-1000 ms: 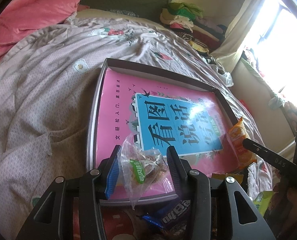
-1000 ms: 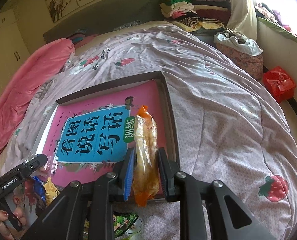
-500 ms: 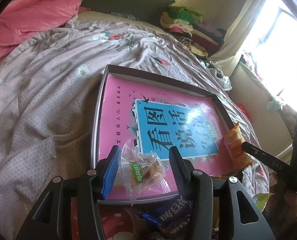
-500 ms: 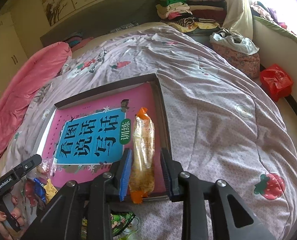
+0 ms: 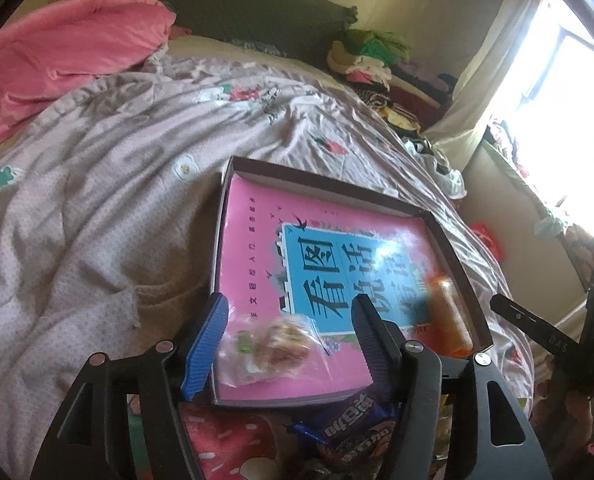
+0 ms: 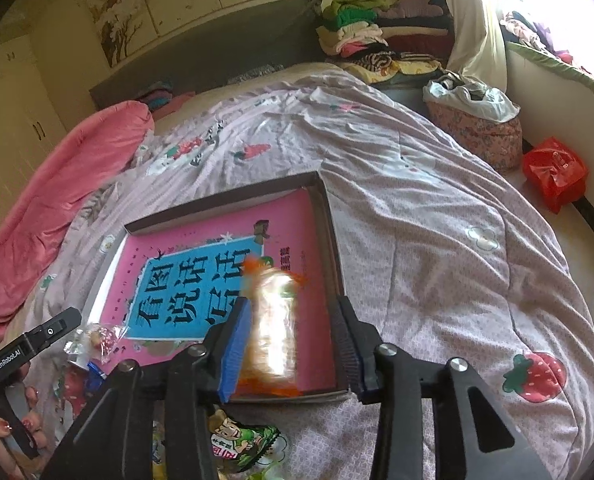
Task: Organize snacks
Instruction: 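Open the left tool over the tray while the right tool releases the bread packet beside the book, then move both open tools back down to the remaining snack pile, then grasp the blue cookie packet with the left tool while the right tool grasps the black chocolate bar, then lift the blue cookie packet with left tool while right tool lifts the chocolate bar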
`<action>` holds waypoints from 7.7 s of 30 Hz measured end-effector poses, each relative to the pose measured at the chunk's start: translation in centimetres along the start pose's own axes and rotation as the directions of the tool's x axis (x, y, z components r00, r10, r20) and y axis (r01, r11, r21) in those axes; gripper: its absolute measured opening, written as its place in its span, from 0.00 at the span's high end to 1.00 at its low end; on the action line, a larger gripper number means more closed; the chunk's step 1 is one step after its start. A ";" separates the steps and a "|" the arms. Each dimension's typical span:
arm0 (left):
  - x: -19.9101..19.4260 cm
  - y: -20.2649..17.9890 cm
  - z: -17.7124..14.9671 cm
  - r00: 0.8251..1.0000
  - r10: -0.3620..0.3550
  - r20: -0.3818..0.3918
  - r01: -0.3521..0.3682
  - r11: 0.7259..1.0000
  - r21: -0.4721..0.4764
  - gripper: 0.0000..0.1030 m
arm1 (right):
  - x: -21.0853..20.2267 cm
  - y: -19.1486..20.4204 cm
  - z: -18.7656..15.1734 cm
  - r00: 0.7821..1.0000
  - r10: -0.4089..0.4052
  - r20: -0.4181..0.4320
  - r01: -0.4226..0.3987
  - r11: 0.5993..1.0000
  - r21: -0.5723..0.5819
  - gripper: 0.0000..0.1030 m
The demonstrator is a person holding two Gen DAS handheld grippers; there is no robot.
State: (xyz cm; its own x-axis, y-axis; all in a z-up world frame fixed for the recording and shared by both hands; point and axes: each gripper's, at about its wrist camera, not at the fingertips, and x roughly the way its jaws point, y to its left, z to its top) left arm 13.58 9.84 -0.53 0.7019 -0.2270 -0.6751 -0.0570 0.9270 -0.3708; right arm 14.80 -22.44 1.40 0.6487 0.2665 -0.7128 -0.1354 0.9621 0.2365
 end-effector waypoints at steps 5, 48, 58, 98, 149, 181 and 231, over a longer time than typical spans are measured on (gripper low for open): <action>-0.7 0.2 0.3 1.000 0.000 0.011 0.000 1.000 -0.004 0.35 | -0.5 0.2 0.1 1.000 0.005 0.015 -0.005 1.000 -0.003 0.58; -6.1 -1.5 -1.2 0.998 -0.007 0.060 0.005 0.999 0.036 0.25 | -6.5 1.3 -1.7 0.996 0.048 0.079 -0.045 0.998 -0.044 0.37; -6.8 -2.0 -2.0 0.999 -0.011 0.045 0.008 0.998 0.058 0.25 | -7.5 2.3 -3.2 0.995 0.069 0.066 -0.064 0.995 -0.083 0.37; -5.1 -2.5 -4.4 0.997 -0.006 -0.074 0.013 0.996 0.090 0.25 | -6.8 7.3 -8.3 0.991 0.126 -0.040 -0.132 0.965 -0.227 0.37; 0.2 -2.1 -6.0 0.976 -0.048 -0.212 0.054 0.998 0.024 0.24 | -2.7 12.9 -13.4 0.973 0.175 -0.150 -0.226 0.846 -0.483 0.81; 1.3 -2.3 -5.7 0.967 -0.119 -0.227 0.110 0.993 -0.053 0.48 | -2.4 11.6 -12.0 0.960 0.245 -0.136 -0.279 0.877 -0.391 0.83; -5.2 -2.0 -3.0 0.993 -0.118 0.005 0.118 0.993 0.026 0.50 | -6.3 7.1 -6.9 0.975 0.215 0.051 -0.196 0.948 -0.250 0.83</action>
State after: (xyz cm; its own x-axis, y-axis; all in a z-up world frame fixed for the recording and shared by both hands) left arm 7.93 8.31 1.81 0.7074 -0.3333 -0.6233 0.0449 0.9012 -0.4311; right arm 4.59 -16.83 2.98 0.6418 0.4636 -0.6109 -0.4429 0.8744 0.1983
